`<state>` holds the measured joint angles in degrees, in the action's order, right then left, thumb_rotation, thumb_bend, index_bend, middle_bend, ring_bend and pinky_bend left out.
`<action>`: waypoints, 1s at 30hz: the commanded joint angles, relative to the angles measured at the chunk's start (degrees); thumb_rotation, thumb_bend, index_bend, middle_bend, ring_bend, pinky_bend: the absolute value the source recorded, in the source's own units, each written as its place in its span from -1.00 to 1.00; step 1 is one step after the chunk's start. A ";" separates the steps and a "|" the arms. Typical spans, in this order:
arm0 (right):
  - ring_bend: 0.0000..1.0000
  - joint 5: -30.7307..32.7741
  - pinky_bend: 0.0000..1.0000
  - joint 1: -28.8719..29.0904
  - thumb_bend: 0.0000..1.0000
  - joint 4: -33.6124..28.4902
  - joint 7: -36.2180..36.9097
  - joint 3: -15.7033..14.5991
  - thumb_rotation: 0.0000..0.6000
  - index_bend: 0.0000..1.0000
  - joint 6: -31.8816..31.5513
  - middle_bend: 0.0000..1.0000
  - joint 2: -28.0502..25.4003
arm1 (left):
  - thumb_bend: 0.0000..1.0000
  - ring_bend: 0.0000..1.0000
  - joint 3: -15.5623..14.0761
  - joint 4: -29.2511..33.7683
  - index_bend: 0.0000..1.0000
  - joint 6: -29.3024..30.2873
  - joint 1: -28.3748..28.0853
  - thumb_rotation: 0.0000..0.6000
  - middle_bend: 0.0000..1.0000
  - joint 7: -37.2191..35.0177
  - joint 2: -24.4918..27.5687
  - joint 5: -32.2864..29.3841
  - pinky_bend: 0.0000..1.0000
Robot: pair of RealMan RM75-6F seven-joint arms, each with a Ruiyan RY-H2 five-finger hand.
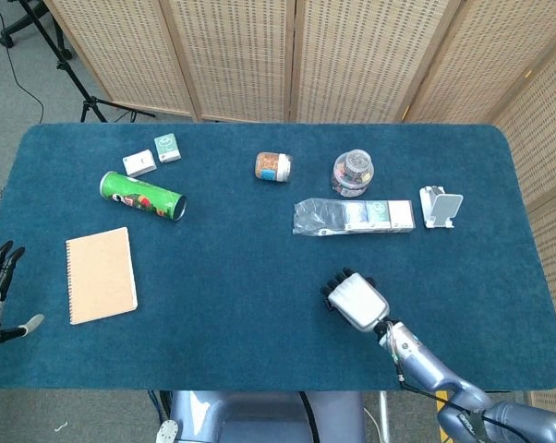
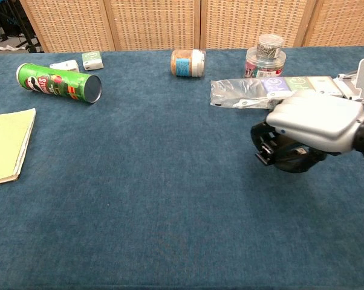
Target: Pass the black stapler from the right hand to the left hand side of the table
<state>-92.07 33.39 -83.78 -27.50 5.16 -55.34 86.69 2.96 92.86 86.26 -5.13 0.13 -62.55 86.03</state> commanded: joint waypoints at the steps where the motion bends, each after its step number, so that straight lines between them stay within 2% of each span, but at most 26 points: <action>1: -0.12 6.47 -0.25 4.90 0.45 -3.35 -11.07 4.65 1.00 0.17 4.90 0.13 6.28 | -1.00 -1.00 0.00 0.06 -1.00 -0.27 -0.03 1.00 -1.00 -0.73 0.33 -0.15 -1.00; 7: -0.11 17.36 -0.24 11.27 0.45 -1.87 -26.56 9.51 1.00 0.17 7.40 0.14 16.49 | -1.00 -1.00 0.00 -0.04 -1.00 -0.82 -0.14 1.00 -1.00 -2.58 1.13 -0.34 -1.00; 15: -0.11 32.16 -0.24 19.93 0.49 2.26 -44.89 13.44 1.00 0.17 3.50 0.14 29.19 | -1.00 -1.00 0.25 -0.32 -1.00 -2.26 -0.64 1.00 -1.00 -5.00 2.18 -1.25 -1.00; 21: -0.10 38.13 -0.24 24.14 0.53 6.54 -50.21 13.85 1.00 0.17 0.38 0.14 34.18 | -1.00 -1.00 0.06 -0.39 -1.00 -2.85 -0.84 1.00 -1.00 -5.67 2.55 -1.14 -1.00; 26: -0.10 38.34 -0.24 25.17 0.51 8.45 -49.82 12.51 1.00 0.17 -1.20 0.12 34.47 | -1.00 -1.00 0.19 -0.44 -1.00 -2.68 -0.81 1.00 -1.00 -6.35 2.77 -1.21 -1.00; 27: -0.10 38.61 -0.24 25.07 0.48 8.47 -49.34 12.14 1.00 0.16 -1.38 0.08 34.26 | -1.00 -1.00 0.17 -0.41 -1.00 -2.81 -0.85 1.00 -1.00 -6.38 2.77 -1.26 -1.00; 28: -0.14 39.11 -0.24 24.94 0.37 8.35 -49.21 11.88 1.00 0.09 -1.54 -0.03 34.05 | -1.00 -1.00 0.14 -0.38 -1.00 -2.88 -0.87 1.00 -1.00 -6.36 2.79 -1.25 -1.00; 30: -0.39 41.97 -0.27 24.56 -0.11 7.47 -50.49 11.59 1.00 -0.29 -2.24 -0.42 33.70 | -1.00 -1.00 0.03 -0.37 -1.00 -2.83 -0.88 1.00 -1.00 -6.10 2.72 -1.05 -1.00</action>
<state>-52.13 58.24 -75.72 -76.96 17.12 -56.97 120.75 3.03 92.49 83.42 -6.00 -6.01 -59.81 84.93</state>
